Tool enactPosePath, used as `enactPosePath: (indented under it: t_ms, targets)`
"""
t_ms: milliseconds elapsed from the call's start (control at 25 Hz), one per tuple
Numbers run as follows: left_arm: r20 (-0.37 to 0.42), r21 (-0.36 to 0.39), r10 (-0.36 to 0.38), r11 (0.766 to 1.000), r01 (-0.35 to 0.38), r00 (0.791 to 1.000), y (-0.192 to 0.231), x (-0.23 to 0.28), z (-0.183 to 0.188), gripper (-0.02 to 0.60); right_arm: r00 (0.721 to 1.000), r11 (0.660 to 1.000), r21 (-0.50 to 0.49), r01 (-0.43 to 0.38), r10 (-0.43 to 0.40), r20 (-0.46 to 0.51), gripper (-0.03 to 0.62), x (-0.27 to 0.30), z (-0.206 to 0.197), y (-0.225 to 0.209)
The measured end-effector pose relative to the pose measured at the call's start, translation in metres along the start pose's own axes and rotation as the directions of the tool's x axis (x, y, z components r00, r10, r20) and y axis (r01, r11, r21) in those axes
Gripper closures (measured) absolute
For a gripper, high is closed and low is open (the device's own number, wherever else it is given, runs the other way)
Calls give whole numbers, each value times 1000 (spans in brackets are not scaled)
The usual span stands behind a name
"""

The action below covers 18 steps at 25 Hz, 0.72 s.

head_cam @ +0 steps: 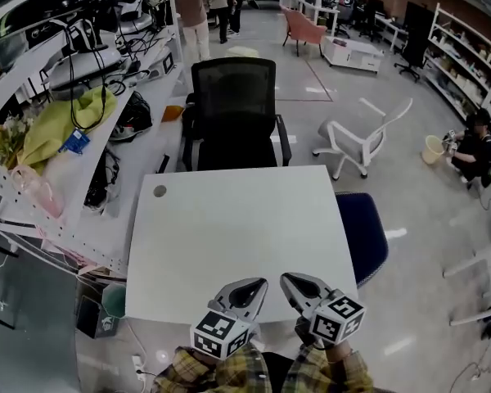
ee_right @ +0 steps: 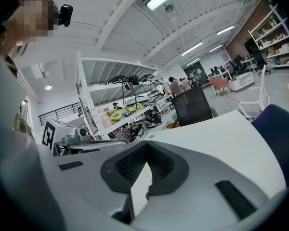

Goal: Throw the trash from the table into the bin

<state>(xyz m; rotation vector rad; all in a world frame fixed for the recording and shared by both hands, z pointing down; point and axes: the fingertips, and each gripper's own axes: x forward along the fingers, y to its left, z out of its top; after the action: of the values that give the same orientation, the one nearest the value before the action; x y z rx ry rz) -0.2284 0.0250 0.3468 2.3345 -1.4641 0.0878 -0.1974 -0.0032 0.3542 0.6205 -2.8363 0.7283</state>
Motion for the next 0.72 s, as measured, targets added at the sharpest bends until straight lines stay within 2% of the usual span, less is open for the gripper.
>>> enactPosePath:
  t_ms: [240,720]
  targets:
    - [17,8,-15,1000,15,1000,16,0,6,574,1000,999,-38,25,-25,5,595,16,10,-1]
    - [15,-6,-25,1000,25,1000,18,-6,7,574,999,999,-30,37,-38,-29,595,19,6,3]
